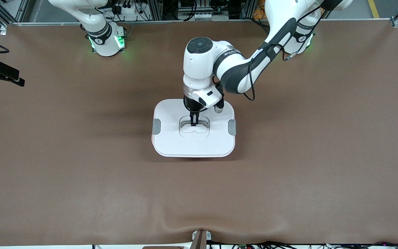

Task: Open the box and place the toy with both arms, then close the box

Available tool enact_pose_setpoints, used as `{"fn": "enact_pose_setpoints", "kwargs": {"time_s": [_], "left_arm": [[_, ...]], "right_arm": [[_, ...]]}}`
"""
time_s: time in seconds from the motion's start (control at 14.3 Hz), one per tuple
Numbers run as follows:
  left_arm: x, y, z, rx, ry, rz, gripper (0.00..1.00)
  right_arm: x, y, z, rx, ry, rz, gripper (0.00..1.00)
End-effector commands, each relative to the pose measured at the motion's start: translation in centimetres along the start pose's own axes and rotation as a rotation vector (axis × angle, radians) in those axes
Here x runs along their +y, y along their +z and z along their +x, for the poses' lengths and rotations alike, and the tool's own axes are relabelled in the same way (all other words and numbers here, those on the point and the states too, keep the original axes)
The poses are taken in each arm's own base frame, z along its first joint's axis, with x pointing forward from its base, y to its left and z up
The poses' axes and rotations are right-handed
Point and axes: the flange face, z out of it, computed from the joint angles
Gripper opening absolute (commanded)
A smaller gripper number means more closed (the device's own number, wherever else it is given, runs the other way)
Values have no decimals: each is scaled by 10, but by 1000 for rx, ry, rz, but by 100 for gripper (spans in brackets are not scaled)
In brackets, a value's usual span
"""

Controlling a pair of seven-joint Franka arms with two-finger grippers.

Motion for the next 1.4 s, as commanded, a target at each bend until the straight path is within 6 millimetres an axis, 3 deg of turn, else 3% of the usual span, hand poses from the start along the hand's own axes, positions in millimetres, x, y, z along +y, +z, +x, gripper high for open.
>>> {"fn": "enact_pose_setpoints", "kwargs": {"time_s": [0.0,0.21,0.49,0.7,0.91,1.33], "left_arm": [[-1,1,-9,-2,1,-25,0],[0,3,-8,-2,-3,-22,0],[-1,3,-9,-3,-36,-20,0],[-4,2,-12,-5,-67,-21,0],[-21,2,-26,-11,-47,-13,0],[-19,3,-25,-8,-56,-15,0]], "right_arm": [[-4,-3,-8,4,7,-17,100],[-16,-4,-4,21,-21,-43,100],[13,0,-6,8,8,-35,100],[13,1,-5,8,-7,-33,100],[15,3,-4,1,-26,-31,100],[26,5,-4,1,-48,-24,100]]}}
